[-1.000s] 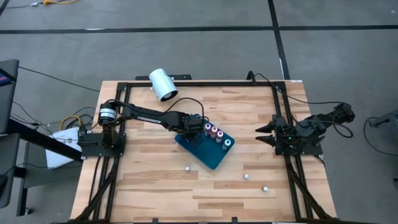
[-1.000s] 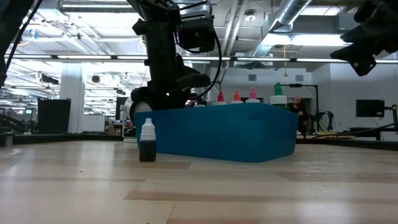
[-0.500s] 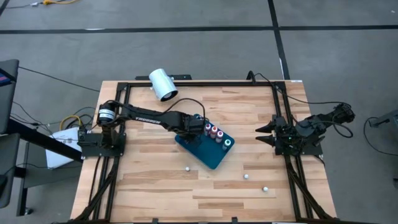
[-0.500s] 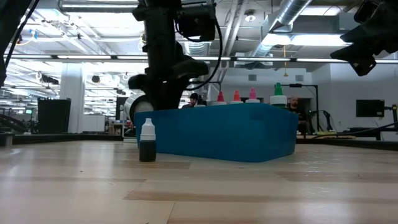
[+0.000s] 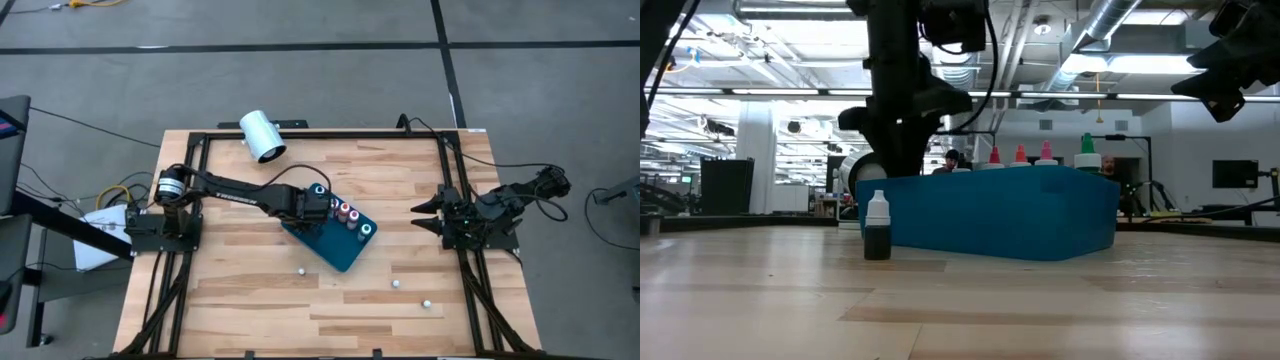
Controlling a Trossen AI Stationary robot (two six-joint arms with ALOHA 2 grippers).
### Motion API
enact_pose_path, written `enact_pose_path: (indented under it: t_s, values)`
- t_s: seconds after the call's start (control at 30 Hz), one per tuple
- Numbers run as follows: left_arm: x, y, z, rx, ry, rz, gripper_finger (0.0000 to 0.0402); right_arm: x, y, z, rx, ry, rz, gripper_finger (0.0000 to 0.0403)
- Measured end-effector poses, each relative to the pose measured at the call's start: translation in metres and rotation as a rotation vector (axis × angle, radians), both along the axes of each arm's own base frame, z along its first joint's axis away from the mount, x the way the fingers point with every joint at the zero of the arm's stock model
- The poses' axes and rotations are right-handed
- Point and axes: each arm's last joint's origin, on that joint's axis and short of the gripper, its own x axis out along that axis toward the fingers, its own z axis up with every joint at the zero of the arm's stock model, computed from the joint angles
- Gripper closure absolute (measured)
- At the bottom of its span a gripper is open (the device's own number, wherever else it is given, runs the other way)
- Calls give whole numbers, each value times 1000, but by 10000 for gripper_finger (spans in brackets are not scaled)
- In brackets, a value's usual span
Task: Pick & Place food coloring
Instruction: Put the small purple food coloring bottle into the blue bin
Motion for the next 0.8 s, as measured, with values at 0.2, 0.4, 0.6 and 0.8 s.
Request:
enact_pose_path:
  t_s: [0.2,0.4,0.6,0.8]
  values:
    - [-5,-24,25,1,70,-33,296,0,0,0,0,0,0,223]
    - [-19,-60,56,32,163,-101,296,0,0,0,0,0,0,218]
    - [-31,-95,67,90,159,-112,296,0,0,0,0,0,0,220]
    - [-41,-125,67,63,133,-88,296,0,0,0,0,0,0,222]
